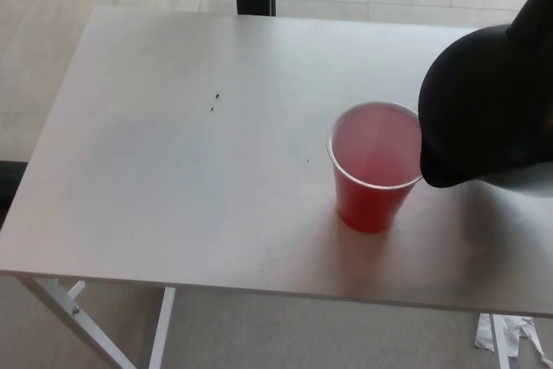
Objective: The robot uses its right hand to lift up a kettle kept on the middle of the desk by its handle and tilt it into a glass kept next to it to pour out water
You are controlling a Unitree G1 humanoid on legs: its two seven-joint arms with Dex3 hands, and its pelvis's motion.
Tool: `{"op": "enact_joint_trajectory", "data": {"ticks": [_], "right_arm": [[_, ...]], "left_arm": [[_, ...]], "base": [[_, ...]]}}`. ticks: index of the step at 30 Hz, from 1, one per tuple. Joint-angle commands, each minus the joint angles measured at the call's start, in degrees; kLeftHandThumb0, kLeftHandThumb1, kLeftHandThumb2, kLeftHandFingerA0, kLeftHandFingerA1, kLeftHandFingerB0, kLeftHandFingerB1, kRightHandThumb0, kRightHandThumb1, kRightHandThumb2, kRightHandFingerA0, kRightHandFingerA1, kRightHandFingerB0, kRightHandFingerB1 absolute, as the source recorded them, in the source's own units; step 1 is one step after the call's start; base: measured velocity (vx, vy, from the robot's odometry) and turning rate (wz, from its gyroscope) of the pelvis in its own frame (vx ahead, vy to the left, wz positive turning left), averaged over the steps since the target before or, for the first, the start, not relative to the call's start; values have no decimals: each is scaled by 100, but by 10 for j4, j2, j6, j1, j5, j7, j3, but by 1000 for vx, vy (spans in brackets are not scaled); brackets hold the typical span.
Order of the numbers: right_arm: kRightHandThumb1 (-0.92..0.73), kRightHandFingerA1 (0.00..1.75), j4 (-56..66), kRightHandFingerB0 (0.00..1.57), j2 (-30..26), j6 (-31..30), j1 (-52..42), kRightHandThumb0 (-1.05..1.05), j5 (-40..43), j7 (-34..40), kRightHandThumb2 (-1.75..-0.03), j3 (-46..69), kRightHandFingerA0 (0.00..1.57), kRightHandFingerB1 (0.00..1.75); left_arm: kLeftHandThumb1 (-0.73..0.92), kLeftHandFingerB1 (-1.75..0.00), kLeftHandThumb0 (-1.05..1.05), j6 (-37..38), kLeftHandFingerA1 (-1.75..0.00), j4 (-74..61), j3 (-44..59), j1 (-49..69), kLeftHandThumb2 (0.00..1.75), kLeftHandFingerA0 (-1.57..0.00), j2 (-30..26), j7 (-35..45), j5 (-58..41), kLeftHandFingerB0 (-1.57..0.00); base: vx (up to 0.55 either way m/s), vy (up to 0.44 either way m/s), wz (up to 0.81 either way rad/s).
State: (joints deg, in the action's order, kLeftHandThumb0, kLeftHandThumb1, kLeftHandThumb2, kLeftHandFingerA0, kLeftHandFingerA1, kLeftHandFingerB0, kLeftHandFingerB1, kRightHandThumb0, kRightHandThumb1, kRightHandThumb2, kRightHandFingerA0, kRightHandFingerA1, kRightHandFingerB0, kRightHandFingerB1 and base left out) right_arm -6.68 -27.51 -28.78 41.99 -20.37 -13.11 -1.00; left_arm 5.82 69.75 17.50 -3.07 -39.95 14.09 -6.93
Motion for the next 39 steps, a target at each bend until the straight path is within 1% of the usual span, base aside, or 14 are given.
{"op": "enact_joint_trajectory", "data": {"ticks": [1,18,19,21,23,26,27,28,29,30,32,34,36,39], "right_arm": [[-40,171,6,79,-7,-12,41,-24,10,4,-126,15,92,151],[-40,175,21,79,-10,-10,45,-23,19,1,-131,16,90,158],[-42,175,22,79,-11,-13,44,-23,12,5,-127,11,91,155],[-56,167,15,82,-7,-19,44,-21,-10,16,-96,-9,93,114],[-56,167,13,84,0,-32,48,-20,-9,18,-94,-13,89,109],[-51,147,10,85,10,-37,52,-24,-7,23,-110,-13,99,125],[-49,155,10,80,14,-42,55,-19,-10,25,-112,-16,97,140],[-48,133,11,95,17,-47,56,-25,-12,28,-111,-18,119,118],[-48,133,12,95,18,-47,57,-25,-14,28,-111,-20,119,118],[-52,163,8,78,22,-40,56,-22,-15,35,-109,-22,95,145],[-55,169,12,72,24,-49,59,-22,-21,35,-101,-29,90,124],[-64,166,21,64,23,-65,60,-23,-36,29,-82,-47,87,62],[-59,166,29,66,25,-73,59,-22,-47,30,-81,-61,104,80],[-65,145,58,84,30,-94,51,-24,-56,21,-72,-79,93,74]], "left_arm": [[82,-55,-65,11,-60,0,7,5,64,-72,-2,-3,-1,-53],[83,-55,-65,14,-59,2,4,6,64,-70,-3,-3,3,-51],[83,-54,-66,13,-58,0,3,6,64,-71,-3,-5,4,-51],[83,-55,-66,14,-58,-2,1,6,64,-70,-4,-4,6,-50],[83,-54,-67,9,-60,-3,1,6,64,-72,-4,-3,4,-51],[84,-55,-67,9,-62,-4,-3,6,65,-73,-3,-4,8,-51],[84,-55,-67,12,-61,-5,-3,7,65,-71,-3,-3,7,-51],[83,-55,-69,15,-61,-5,-3,7,64,-72,-2,-4,7,-52],[83,-55,-69,16,-61,-5,-3,7,64,-72,-1,-5,7,-52],[84,-55,-67,10,-60,-2,-2,3,64,-71,-1,-6,6,-53],[84,-57,-67,15,-59,-2,-3,3,64,-70,-1,-5,6,-51],[84,-55,-69,15,-59,-1,-6,0,65,-72,-2,-7,9,-53],[84,-55,-69,15,-60,-7,-7,1,65,-73,-2,-6,9,-53],[84,-55,-68,12,-61,-8,-10,-1,65,-74,-3,-8,9,-53]], "base": [[0,0,0],[0,0,0],[0,0,0],[0,0,0],[0,0,0],[0,0,0],[0,0,0],[0,0,0],[0,0,0],[0,0,0],[0,0,0],[0,0,0],[0,0,0],[0,0,0]]}}
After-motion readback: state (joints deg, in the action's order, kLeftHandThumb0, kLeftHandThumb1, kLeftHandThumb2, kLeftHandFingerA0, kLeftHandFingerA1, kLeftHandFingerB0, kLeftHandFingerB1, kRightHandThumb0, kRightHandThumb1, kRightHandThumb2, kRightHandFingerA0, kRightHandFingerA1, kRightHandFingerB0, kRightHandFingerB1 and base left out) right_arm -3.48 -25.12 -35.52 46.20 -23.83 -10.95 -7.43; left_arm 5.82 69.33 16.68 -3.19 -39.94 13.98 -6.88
